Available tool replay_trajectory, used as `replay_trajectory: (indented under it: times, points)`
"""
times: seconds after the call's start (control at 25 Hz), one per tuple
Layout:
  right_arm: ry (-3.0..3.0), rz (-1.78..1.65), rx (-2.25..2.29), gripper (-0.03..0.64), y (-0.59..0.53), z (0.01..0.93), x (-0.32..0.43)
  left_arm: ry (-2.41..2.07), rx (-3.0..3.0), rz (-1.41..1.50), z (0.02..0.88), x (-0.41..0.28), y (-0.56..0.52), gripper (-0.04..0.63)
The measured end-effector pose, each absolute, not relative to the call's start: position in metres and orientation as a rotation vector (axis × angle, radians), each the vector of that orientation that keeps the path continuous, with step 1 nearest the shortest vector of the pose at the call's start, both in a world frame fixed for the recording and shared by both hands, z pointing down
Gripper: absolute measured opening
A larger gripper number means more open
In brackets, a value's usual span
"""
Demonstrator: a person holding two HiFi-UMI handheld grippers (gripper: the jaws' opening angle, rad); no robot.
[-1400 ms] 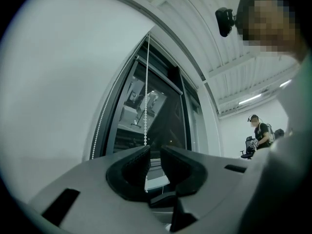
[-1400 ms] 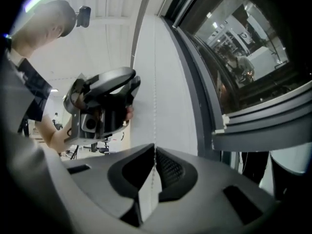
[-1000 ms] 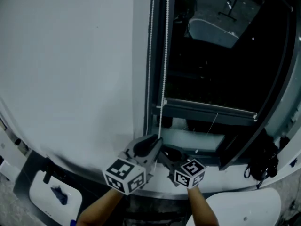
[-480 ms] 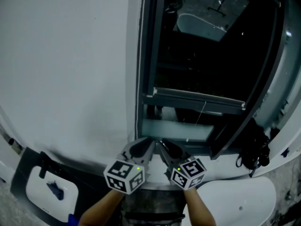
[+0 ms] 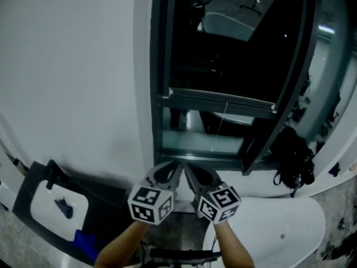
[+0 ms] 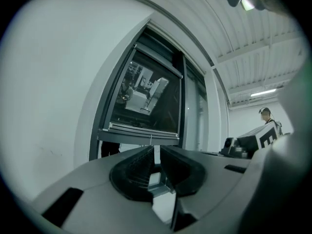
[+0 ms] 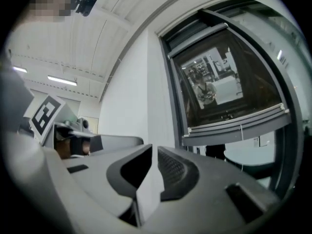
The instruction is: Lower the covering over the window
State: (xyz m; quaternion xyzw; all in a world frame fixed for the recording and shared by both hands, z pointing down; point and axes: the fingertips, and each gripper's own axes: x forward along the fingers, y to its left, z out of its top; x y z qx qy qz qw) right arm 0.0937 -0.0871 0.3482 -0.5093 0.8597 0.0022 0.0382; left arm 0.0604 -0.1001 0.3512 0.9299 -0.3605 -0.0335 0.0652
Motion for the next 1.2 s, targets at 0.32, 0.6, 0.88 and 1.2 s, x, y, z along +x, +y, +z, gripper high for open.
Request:
replay_trajectory:
  times: [0.32,0.6,0.88,1.2]
  points:
    - [2.611,-0.013,-1.595,0.022,0.006,0.357,0.110,-1.108,2.793,0.017,0.375,0.081,-0.011,0.054]
    - [2.634,-0.005,-1.596,0.009,0.061,0.357,0.101,-1.129,2.791,0.114,0.381,0.078,0.048,0.054]
    - [2.616,-0.051,-1.618,0.009,0.095,0.361,0.089,-1.130,2.766,0.154,0.386,0.065,0.087,0.054]
    - [2.599,-0.101,-1.690,0.009,0.128,0.378,0.053,-1.229,2.753,0.166,0.397,0.019,0.120,0.054]
